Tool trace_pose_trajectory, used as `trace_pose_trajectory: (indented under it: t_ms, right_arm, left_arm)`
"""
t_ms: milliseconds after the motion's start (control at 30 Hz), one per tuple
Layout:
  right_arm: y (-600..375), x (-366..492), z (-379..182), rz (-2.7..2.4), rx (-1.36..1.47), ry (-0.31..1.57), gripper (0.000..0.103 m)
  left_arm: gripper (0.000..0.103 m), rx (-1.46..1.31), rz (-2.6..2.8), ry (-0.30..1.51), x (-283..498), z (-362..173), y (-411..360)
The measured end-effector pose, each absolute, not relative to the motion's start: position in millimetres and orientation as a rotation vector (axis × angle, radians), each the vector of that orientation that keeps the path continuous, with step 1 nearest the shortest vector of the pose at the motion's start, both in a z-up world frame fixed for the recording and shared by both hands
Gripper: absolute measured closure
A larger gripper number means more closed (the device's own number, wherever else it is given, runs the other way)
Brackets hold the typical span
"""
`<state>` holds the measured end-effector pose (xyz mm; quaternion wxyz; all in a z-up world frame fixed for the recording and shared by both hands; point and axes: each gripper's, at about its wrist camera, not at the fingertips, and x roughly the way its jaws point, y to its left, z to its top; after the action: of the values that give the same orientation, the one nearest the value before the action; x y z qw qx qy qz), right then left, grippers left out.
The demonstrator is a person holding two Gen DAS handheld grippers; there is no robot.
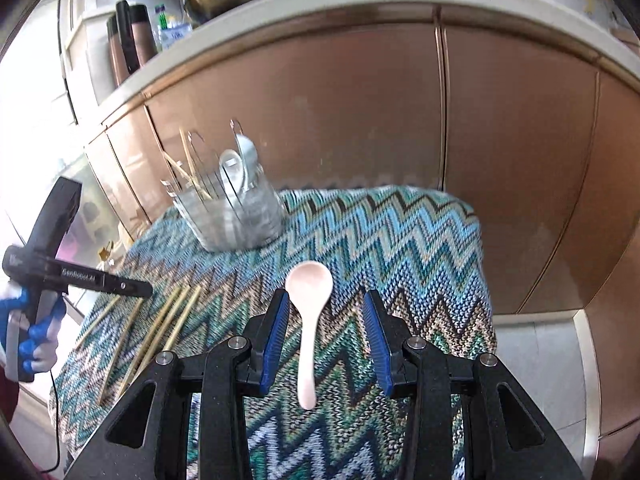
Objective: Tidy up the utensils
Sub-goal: 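Close the left tool on a chopstick while the right tool grasps the pink spoon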
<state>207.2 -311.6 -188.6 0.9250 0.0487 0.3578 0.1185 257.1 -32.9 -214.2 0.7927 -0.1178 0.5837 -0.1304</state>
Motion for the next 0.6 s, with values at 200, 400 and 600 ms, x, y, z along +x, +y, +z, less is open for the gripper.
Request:
trace_pose_trajectory:
  t_ms: [200,400,600]
  right_arm:
    - [-321,230,-206,0.284,0.112,0.787,0.064]
    - [-319,247,-216,0.315,0.094,0.814,0.064]
    - [-311,270,-230,0.399,0.119,0.895,0.066]
  left_arm:
    - [0.080,-0.233,-0.239,1.315,279,-234,-41]
    - [0.083,-0.189,-0.207,1.353,292,-253,-48]
    - [0.088,-0.151,-0.212,1.383,303,-271,-61]
